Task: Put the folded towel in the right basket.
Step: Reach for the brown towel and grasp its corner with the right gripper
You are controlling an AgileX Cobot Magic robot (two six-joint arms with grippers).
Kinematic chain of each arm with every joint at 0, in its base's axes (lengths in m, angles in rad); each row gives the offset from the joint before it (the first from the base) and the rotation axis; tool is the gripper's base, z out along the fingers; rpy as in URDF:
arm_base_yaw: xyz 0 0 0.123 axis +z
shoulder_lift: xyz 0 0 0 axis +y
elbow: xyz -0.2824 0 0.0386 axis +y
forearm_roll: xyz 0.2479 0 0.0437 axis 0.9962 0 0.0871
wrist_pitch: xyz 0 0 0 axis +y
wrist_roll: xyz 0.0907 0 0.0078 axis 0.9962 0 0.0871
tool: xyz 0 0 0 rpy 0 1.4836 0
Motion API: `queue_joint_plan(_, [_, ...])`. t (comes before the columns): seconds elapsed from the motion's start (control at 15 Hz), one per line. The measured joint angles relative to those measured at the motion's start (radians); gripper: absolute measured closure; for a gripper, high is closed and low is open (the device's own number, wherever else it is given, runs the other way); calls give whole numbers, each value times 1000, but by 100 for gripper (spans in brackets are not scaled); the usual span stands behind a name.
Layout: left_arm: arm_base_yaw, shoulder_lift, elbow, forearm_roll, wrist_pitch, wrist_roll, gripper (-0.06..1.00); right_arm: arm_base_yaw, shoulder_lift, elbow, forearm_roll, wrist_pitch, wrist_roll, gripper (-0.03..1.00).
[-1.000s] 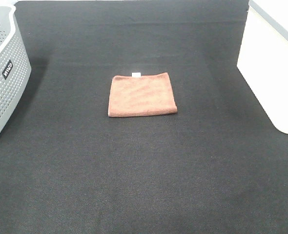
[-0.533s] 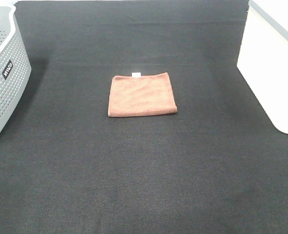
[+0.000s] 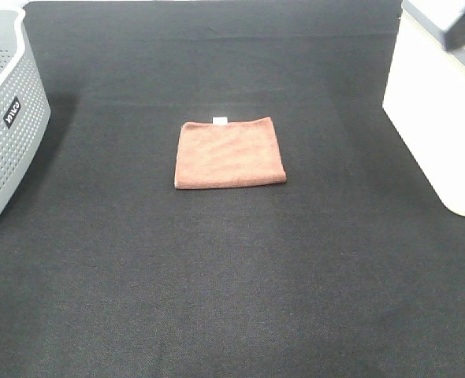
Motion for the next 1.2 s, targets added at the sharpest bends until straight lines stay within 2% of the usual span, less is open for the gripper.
queue_joint_plan(0.27, [0,0,0,0,0,0,6,5,176,-158,32,27,-9,31])
queue_joint_plan(0.6, [0,0,0,0,0,0,6,165,440,-366,19,44,-21,31])
queue_joint_plan(0.73, [0,0,0,0,0,0,6,181,546,-440,42,67,-21,31])
queue_joint_plan(0.87, [0,0,0,0,0,0,6,181,661,-536,82,122,-21,31])
queue_joint_plan(1.07, [0,0,0,0,0,0,6,181,842,-702,174,256,-21,31])
queue_joint_plan(1.2, [0,0,0,0,0,0,6,181,968,-827,222,300,-9,31])
